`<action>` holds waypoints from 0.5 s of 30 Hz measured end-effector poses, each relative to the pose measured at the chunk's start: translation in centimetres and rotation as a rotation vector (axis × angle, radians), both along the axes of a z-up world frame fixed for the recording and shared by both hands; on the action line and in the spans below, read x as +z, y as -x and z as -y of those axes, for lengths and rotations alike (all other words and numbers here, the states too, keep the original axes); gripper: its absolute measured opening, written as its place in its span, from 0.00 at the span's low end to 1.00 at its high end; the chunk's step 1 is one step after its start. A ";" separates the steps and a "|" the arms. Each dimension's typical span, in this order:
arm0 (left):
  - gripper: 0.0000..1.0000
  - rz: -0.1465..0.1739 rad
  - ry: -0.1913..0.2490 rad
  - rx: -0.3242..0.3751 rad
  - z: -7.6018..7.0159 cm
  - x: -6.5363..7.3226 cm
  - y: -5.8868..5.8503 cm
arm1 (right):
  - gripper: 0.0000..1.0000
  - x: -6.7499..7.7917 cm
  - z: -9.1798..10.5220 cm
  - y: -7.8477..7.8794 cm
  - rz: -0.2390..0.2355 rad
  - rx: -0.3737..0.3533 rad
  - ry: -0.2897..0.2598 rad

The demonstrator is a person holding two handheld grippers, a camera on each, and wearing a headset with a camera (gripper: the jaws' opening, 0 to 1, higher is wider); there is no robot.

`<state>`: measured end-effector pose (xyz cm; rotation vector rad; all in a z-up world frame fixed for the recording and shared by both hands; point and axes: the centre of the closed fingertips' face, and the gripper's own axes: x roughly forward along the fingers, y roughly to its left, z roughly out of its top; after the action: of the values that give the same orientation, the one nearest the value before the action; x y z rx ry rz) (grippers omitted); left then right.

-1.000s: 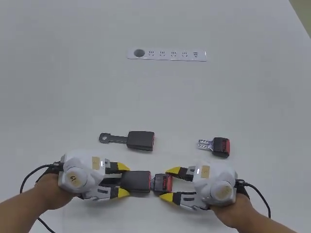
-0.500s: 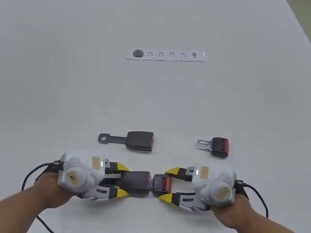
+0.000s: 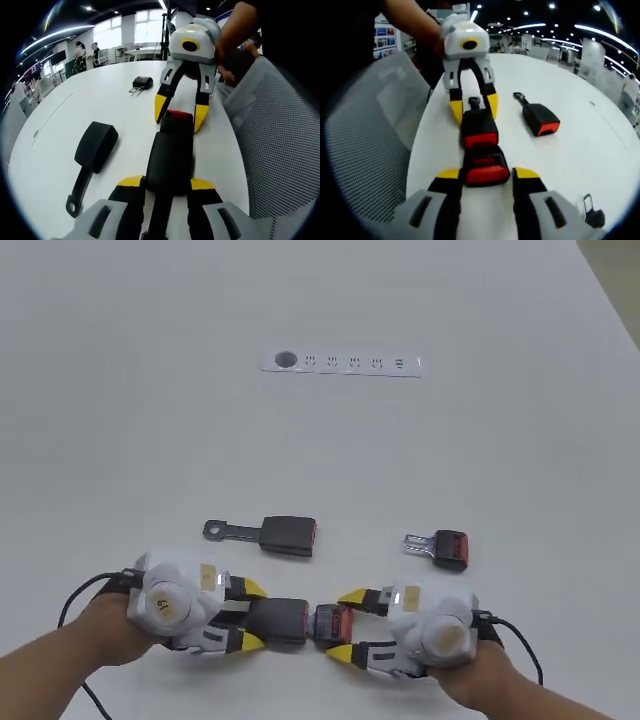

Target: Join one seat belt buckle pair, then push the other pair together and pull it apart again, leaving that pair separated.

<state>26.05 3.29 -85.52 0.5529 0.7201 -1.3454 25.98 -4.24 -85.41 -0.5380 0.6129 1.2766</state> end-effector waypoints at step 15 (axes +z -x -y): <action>0.74 0.042 0.079 0.108 -1.1 4.9 -1.1 | 0.89 4.7 3.0 -2.5 -0.082 -0.286 -0.160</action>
<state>27.15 4.36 -80.67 0.4718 0.6507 -1.2528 28.51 -7.25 -80.76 -0.2554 0.6256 1.0687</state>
